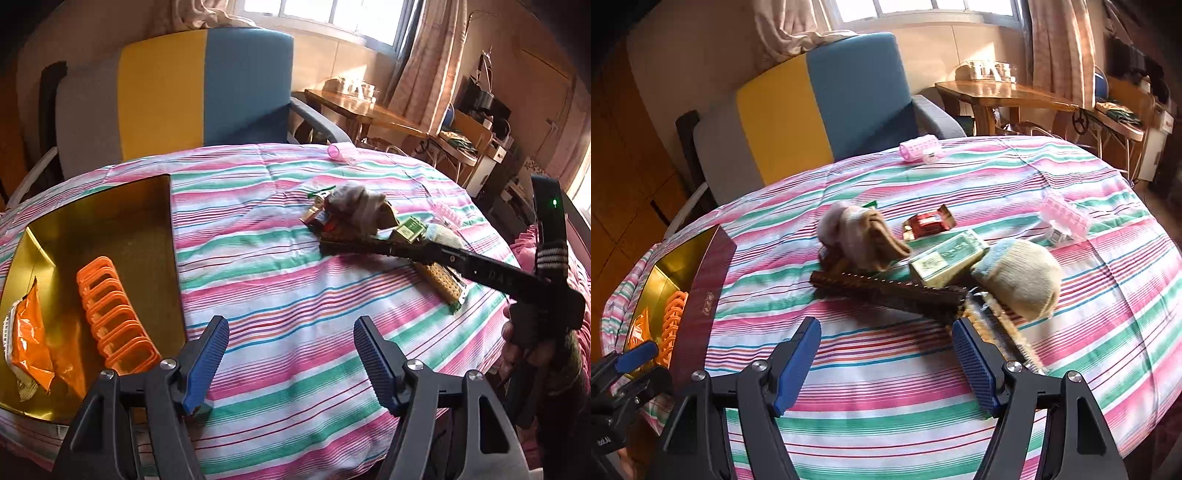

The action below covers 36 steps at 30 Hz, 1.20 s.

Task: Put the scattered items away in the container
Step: 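Move right tool to the brown toy rifle while left tool approaches the beige sock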

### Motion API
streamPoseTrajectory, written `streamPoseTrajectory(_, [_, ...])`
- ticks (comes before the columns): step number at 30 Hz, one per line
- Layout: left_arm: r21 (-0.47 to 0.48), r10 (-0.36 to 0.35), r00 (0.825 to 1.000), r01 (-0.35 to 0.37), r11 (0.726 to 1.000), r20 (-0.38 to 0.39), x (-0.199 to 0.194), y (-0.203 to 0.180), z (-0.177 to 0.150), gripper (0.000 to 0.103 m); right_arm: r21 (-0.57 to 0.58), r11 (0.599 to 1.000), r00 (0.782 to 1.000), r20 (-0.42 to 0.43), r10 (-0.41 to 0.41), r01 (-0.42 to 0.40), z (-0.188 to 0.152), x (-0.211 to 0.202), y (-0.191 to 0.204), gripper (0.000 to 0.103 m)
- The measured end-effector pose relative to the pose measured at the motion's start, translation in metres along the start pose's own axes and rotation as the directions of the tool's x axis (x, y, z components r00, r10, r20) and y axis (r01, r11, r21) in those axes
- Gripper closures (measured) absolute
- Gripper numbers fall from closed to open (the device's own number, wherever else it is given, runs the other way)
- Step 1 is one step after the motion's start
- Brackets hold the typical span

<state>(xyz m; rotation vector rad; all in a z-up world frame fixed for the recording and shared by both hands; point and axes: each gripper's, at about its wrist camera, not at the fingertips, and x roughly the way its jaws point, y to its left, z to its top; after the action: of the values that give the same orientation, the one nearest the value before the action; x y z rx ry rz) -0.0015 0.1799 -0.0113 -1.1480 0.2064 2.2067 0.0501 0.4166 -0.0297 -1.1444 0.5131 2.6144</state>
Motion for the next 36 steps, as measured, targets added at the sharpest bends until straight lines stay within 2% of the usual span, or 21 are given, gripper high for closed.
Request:
streamPoseTrajectory(5, [0.022, -0.025, 0.999, 0.026, 0.999, -0.035, 0.013, -0.012, -0.003, 0.031, -0.009, 1.000, 1.000, 0.006, 0.023, -0.023, 0.022, 0.010, -0.021, 0.025])
streamPoseTrajectory(9, [0.018, -0.032, 0.998, 0.033, 0.999, -0.058, 0.022, -0.011, -0.004, 0.031, -0.010, 0.999, 0.999, -0.001, 0.044, -0.044, 0.050, 0.032, -0.023, 0.024])
streamPoseTrajectory(14, [-0.008, -0.036, 0.997, 0.036, 0.999, -0.075, 0.028, -0.003, -0.003, 0.031, 0.018, 0.993, 0.993, -0.018, 0.113, -0.113, 0.088, 0.066, -0.015, 0.024])
streamPoseTrajectory(20, [-0.029, -0.043, 0.995, 0.041, 0.999, -0.086, 0.031, 0.004, -0.005, 0.031, 0.046, 0.980, 0.976, -0.088, 0.197, -0.194, 0.120, 0.117, 0.004, 0.020])
streamPoseTrajectory(23, [-0.043, -0.044, 0.995, 0.040, 0.998, -0.089, 0.030, 0.009, -0.006, 0.031, 0.027, 0.964, 0.948, -0.175, 0.267, -0.266, 0.118, 0.138, 0.020, 0.020])
streamPoseTrajectory(25, [-0.053, -0.043, 0.995, 0.039, 0.998, -0.086, 0.030, 0.012, -0.007, 0.031, -0.012, 0.947, 0.921, -0.239, 0.308, -0.320, 0.107, 0.141, 0.035, 0.020])
streamPoseTrajectory(29, [-0.081, -0.044, 0.995, 0.037, 0.996, -0.084, 0.030, 0.019, -0.007, 0.031, -0.071, 0.885, 0.854, -0.308, 0.419, -0.460, 0.074, 0.117, 0.057, 0.019])
streamPoseTrajectory(32, [-0.092, -0.051, 0.995, 0.043, 0.995, -0.083, 0.029, 0.021, -0.006, 0.031, -0.038, 0.822, 0.783, -0.333, 0.526, -0.568, 0.051, 0.088, 0.060, 0.020])
streamPoseTrajectory(34, [-0.095, -0.056, 0.995, 0.048, 0.994, -0.077, 0.028, 0.021, -0.005, 0.031, -0.041, 0.807, 0.771, -0.326, 0.547, -0.589, 0.037, 0.067, 0.059, 0.019])
streamPoseTrajectory(36, [-0.086, -0.056, 0.996, 0.050, 0.995, -0.070, 0.026, 0.018, -0.004, 0.031, -0.032, 0.811, 0.781, -0.294, 0.551, -0.584, 0.025, 0.049, 0.051, 0.015])
